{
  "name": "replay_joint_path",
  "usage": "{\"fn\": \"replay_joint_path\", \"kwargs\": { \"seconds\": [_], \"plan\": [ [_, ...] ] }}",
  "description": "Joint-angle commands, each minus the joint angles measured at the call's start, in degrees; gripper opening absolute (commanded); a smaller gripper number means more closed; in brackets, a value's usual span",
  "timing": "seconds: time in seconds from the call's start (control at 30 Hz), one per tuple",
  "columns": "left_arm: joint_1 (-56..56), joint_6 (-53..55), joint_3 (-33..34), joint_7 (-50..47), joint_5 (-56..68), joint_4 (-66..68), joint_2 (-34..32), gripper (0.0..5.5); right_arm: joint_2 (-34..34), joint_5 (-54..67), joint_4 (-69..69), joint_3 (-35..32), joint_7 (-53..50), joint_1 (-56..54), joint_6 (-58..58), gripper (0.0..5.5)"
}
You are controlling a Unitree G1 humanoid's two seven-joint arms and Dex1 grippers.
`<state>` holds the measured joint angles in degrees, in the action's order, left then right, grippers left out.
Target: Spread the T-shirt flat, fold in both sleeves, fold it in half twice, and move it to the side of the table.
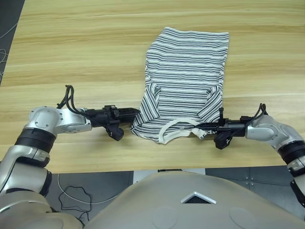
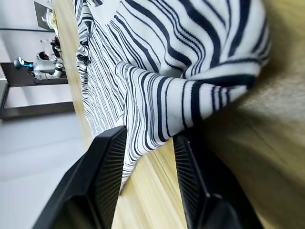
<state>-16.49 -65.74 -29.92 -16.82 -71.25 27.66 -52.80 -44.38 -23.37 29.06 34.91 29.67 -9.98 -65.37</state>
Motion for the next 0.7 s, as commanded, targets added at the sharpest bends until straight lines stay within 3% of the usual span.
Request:
{"fn": "replay_joint_path", "kwargs": {
  "seconds": [0.03, 0.33, 0.7],
  "plan": [
    [-3.26, 2.69, -6.85, -5.93, -9.05, 1.71, -0.54, 1.79, -2.03, -3.63, 2.53, 1.46, 4.06, 1.98, 3.57, 0.12],
    [-14.25, 6.07, -22.72, -22.32, -20.17, 7.28, 3.88, 1.79, -1.61, -3.09, 1.51, 1.54, 4.41, 1.82, 3.72, 0.12],
    [-15.10, 8.55, -34.55, -29.58, -20.30, 8.06, 6.27, 1.79, -0.84, -2.14, -0.54, 1.64, 5.32, 2.09, 4.98, 0.12]
  ]
}}
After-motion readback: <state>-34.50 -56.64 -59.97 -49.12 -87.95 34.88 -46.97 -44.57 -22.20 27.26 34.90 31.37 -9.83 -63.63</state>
